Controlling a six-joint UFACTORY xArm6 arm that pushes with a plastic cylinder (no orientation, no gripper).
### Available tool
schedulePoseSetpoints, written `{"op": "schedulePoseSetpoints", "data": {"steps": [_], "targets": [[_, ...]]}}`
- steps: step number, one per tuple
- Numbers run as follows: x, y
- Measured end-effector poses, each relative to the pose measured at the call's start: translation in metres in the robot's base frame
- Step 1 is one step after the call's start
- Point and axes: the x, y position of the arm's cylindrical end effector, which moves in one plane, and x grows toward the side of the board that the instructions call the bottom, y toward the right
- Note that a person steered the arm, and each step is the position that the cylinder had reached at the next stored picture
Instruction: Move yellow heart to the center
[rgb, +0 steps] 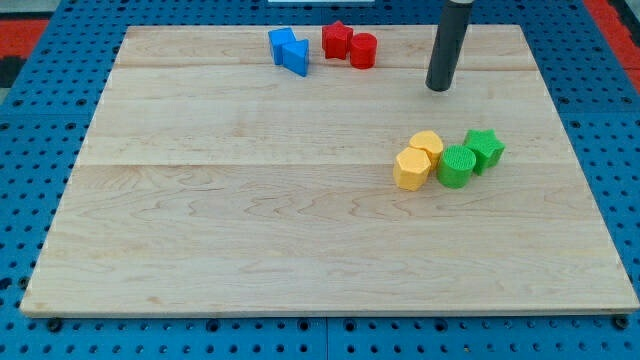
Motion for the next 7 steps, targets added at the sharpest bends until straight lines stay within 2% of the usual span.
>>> {"op": "schedulePoseSetpoints", "data": {"steps": [5, 6, 7], "targets": [[-0.003, -0.005], [0.008, -0.005], [0.041, 0.003]]}}
